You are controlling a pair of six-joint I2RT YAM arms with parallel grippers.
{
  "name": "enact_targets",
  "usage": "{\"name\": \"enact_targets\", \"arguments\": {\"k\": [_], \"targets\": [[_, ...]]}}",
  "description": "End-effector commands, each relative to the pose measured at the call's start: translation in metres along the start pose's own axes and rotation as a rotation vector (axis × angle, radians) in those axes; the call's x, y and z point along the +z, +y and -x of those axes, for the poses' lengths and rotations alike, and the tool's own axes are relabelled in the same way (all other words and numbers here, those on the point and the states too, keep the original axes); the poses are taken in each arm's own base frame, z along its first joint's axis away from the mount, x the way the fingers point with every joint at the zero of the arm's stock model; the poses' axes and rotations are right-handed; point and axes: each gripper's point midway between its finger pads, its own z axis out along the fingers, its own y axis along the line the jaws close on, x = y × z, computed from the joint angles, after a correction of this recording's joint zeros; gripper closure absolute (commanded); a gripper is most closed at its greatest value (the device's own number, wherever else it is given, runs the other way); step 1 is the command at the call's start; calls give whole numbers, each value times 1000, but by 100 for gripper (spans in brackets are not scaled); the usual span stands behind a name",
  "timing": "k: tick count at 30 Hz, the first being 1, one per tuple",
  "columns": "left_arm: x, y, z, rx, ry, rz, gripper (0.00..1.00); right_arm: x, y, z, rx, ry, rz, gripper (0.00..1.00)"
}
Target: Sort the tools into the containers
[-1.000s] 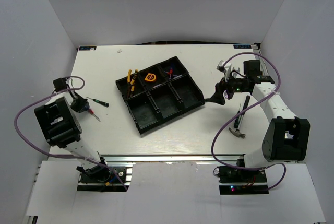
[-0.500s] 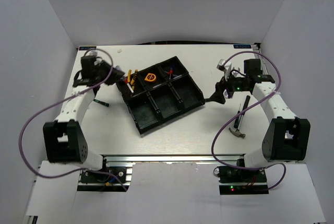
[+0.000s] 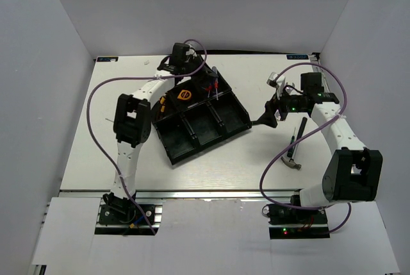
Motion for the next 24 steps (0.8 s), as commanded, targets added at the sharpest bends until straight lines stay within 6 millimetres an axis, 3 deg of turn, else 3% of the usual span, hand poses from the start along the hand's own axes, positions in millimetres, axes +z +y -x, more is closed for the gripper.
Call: {"name": "enact_targets", "arguments": {"k": [1, 12, 17, 24], "targets": [[-2, -21, 17, 21, -8, -28, 100, -7, 6, 6, -30, -25, -15, 11], [20, 11, 9, -3, 13, 67, 79, -6, 5, 6, -21, -25, -13, 11], [21, 11, 8, -1, 16, 71, 67, -6, 4, 6, -17, -23, -13, 11], [17, 4, 11, 11, 9, 63, 56, -8, 3, 7, -13, -16, -15, 11]]}}
